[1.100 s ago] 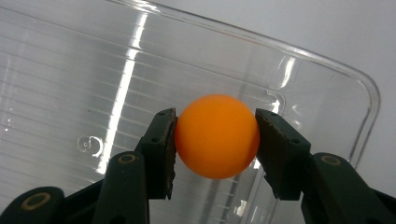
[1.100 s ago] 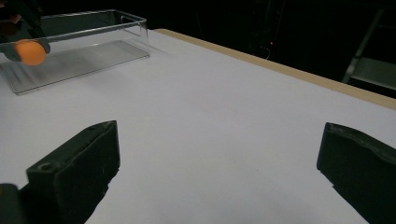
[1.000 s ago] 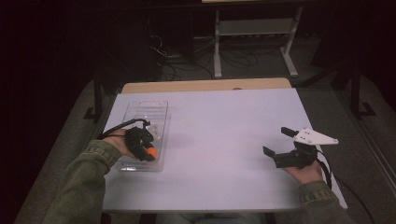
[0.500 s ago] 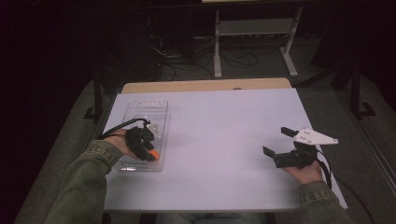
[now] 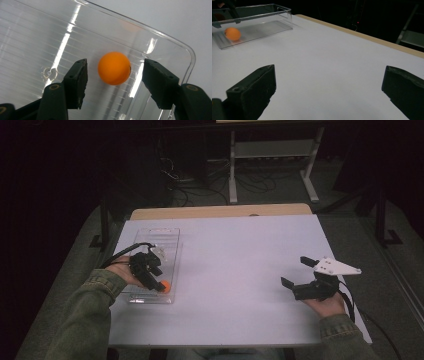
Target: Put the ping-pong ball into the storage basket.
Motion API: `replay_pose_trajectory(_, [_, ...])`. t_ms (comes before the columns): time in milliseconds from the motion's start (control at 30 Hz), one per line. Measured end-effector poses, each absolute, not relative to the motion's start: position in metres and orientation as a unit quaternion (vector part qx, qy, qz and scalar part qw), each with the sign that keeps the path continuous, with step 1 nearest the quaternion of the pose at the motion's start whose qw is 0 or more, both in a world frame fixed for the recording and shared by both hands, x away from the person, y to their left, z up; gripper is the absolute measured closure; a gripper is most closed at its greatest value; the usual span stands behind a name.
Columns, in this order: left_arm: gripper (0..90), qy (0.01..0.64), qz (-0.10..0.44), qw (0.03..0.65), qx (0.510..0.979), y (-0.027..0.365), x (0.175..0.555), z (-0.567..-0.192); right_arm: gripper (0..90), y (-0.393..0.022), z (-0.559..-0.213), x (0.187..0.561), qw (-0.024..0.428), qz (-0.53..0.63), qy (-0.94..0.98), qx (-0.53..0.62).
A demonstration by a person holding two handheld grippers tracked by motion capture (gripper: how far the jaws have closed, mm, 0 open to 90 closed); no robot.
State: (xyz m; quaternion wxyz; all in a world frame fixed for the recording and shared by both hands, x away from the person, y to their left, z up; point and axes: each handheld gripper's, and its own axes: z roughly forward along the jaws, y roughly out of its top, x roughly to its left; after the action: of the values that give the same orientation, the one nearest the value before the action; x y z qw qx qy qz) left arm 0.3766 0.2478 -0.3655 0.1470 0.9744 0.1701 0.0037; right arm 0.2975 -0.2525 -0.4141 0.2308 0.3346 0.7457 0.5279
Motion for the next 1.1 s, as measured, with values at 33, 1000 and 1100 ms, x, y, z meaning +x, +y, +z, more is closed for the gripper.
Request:
replay_pose_trajectory(33, [35.5,0.171,0.003,0.149,0.974,0.248,0.377,-0.364,0.0,-0.252,-0.414,0.297,0.231,0.528,0.746,0.335])
replay_pose_trajectory(1000, [0.0,0.221,0.063,0.25,0.941,0.261,0.368,-0.333,0.0,-0.254,-0.413,0.293,0.236,0.522,0.747,0.337])
replay_pose_trajectory(1100, [0.0,0.223,0.066,0.26,0.937,0.265,0.365,-0.334,0.0,-0.254,-0.413,0.293,0.236,0.521,0.748,0.338])
